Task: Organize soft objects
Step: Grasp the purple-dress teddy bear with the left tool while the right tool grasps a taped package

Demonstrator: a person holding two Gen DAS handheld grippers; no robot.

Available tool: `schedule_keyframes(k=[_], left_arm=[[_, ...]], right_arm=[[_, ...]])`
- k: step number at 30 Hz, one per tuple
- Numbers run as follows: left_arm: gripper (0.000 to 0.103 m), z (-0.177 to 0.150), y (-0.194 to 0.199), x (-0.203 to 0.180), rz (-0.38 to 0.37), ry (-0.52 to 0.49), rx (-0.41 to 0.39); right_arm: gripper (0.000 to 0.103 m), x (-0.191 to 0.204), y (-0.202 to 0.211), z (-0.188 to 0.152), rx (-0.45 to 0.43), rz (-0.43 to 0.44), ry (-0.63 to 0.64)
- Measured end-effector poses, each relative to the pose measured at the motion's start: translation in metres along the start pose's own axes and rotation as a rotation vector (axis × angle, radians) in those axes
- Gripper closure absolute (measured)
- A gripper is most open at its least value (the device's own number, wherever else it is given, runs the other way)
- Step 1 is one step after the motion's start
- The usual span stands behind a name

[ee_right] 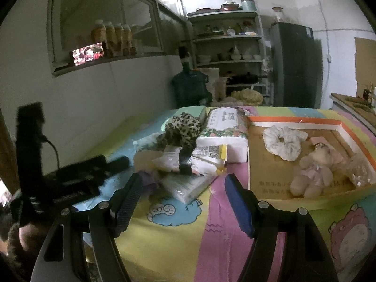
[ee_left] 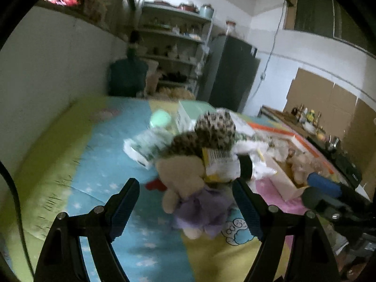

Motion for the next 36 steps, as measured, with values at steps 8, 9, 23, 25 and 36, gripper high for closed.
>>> schedule_keyframes(k=[8, 9, 23, 25, 36], left_arm=[[0.025, -0.014, -0.041, 0.002, -0.027, 0.035, 0.149], [0.026, -0.014, -0.039, -0.001, -0.025, 0.022, 0.139], [0.055, -0.014, -0.018, 0.012, -0.045, 0.031, 0.068], [0.055, -0.012, -0.009, 0.014, -0.038, 0.021, 0.050], [0.055, -0.006, 0.023, 0.022, -0.021, 0.009, -0.020]], right_arm=[[0.029, -0.006, -0.004, -0.001, 0.004, 0.004, -0.005], [0.029, -0.005, -0.004, -0.001, 0.004, 0.007, -0.001], [0.029, 0.012, -0.037, 0.026, 0.033, 0.088, 0.263], [0.029, 0.016, -0.047, 0.033, 0.052, 0.110, 0.347], [0.029, 0.036, -0.109, 0.039, 0.265, 0.182, 0.744]])
Point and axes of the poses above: each gripper's, at about its wrist camera, not at the fingertips, and y roughly against the way its jaws point, x to its left, z to its top, the point moved 3 cm from there along -y, roughly the way its jaws point, and after that the axes turned 9 degrees about -z, right-handed, at the moved point
